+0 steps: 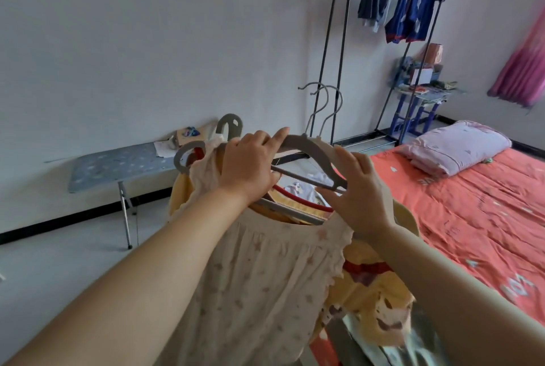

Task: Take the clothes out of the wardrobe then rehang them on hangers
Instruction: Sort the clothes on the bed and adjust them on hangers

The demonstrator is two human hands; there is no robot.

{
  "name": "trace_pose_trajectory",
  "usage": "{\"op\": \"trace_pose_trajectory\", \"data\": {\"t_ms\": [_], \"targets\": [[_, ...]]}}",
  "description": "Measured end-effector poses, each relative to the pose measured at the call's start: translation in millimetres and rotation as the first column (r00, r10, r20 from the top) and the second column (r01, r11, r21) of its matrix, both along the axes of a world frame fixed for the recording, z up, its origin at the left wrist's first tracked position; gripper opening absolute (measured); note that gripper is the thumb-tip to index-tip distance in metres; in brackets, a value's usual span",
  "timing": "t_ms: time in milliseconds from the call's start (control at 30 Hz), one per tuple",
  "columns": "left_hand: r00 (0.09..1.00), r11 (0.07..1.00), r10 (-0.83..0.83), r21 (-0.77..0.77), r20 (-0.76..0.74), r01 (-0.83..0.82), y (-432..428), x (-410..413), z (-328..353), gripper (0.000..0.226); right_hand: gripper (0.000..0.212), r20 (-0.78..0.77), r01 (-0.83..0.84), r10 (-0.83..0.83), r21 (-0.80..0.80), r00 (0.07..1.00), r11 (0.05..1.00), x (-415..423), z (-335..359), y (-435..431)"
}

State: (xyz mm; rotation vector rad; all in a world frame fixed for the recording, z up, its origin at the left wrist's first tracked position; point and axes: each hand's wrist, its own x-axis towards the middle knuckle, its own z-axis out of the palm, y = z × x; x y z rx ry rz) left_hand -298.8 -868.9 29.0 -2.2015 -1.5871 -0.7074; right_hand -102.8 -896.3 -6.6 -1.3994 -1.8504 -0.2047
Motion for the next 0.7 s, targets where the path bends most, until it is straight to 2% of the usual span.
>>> {"op": "trace_pose_trajectory", "data": {"t_ms": [167, 367, 700], "targets": [[0.999, 0.997, -0.037, -0.068, -0.007, 0.036, 86, -3, -5, 0.076, 0.071, -0.023, 0.055, -0.056, -0.047, 0.998, 0.997, -8, -7, 81], [0.996, 0.99, -0.083, -0.111, 0.029, 0.086, 177, 0, -20, 0.075, 0.073, 0.026, 0.124, -0.123, -0.058, 0.992, 0.991, -6, -15, 161], [0.922, 0.911, -0.379, -0.144, 0.081, 0.387, 350, 26, -40, 0.076, 0.076, 0.077, 0.375, -0.372, -0.027, 0.925, 0.927, 5, -30, 282]]}}
